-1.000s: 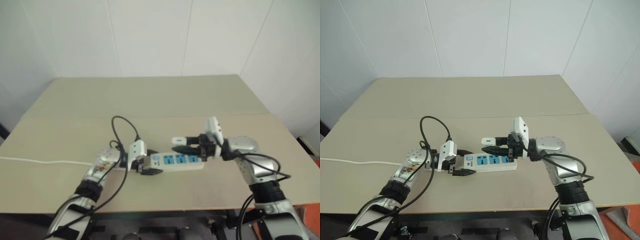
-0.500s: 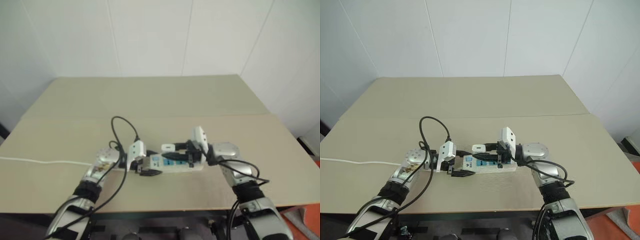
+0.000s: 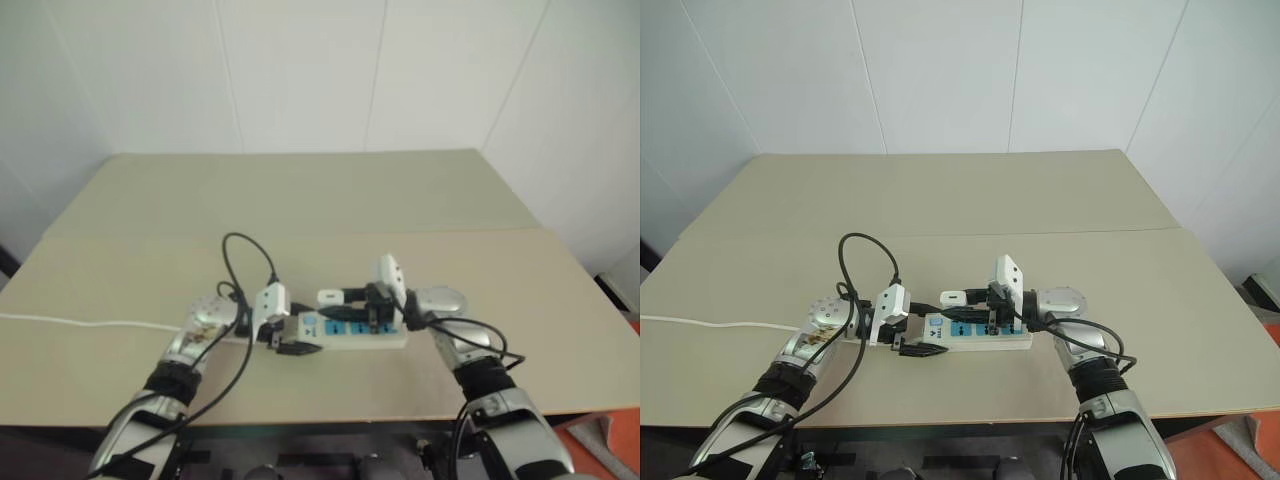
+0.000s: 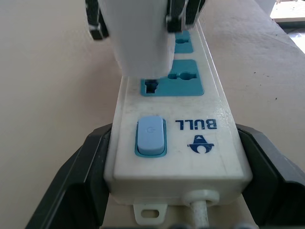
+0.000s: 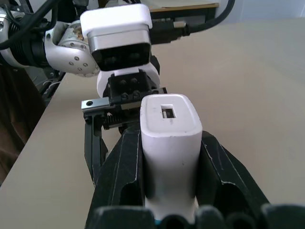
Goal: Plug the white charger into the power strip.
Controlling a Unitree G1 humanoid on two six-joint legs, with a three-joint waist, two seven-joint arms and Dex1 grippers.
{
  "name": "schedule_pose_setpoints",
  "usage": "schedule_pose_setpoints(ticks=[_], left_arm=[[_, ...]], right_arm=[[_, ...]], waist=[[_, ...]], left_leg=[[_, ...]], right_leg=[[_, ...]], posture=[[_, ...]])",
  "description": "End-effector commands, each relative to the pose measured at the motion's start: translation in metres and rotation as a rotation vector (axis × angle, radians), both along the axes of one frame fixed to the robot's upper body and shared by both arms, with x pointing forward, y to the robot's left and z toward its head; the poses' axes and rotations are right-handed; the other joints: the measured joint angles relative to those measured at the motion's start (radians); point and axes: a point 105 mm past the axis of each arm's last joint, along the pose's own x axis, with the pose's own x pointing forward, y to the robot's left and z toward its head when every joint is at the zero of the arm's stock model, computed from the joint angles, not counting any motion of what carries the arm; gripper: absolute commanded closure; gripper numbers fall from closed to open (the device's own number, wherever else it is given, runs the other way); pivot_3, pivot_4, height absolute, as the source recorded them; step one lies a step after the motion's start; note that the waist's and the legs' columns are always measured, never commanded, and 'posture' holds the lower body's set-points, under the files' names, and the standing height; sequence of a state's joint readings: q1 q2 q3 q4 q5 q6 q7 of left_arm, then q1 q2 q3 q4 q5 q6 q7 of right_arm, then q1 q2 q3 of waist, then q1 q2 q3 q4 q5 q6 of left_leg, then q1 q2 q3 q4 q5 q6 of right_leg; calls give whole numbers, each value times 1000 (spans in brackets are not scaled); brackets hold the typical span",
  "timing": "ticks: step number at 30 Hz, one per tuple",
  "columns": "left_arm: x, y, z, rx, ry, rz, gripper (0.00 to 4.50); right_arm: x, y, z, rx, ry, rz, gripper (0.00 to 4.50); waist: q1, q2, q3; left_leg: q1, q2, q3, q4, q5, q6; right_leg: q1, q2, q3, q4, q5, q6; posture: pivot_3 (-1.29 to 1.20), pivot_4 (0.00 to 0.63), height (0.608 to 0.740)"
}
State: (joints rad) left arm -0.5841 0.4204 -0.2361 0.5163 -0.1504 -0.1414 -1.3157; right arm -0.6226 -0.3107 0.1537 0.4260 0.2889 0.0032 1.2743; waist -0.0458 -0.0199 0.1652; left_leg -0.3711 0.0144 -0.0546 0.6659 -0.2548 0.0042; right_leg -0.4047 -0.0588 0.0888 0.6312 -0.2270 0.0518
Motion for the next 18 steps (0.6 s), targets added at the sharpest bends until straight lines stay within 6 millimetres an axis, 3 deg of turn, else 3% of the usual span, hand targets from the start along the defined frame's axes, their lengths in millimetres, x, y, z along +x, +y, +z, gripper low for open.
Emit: schedule_pose_setpoints(ticks=[1,12,18], left_arm=[[-7,2,-11,55,31,-30,1213],[-10,2,-15,50,45,-31,1213],[-11,6,-15,57,43,-22,1213]], right_arm=[[1,-1,6,6,-50,1,3376],[-1,-6,-10,-60,-31,18,3376],[3,-25,-27,-135,26,-29,3376]], waist=[[0,0,0],[0,0,0],[0,0,0]], left_leg=[[0,0,0,0,0,0],[0,0,0,0,0,0],[1,0,0,0,0,0]], right_leg=[[0,0,0,0,0,0],[0,0,0,0,0,0],[1,0,0,0,0,0]], posture=[[0,150,740],[0,150,740],[0,150,740]])
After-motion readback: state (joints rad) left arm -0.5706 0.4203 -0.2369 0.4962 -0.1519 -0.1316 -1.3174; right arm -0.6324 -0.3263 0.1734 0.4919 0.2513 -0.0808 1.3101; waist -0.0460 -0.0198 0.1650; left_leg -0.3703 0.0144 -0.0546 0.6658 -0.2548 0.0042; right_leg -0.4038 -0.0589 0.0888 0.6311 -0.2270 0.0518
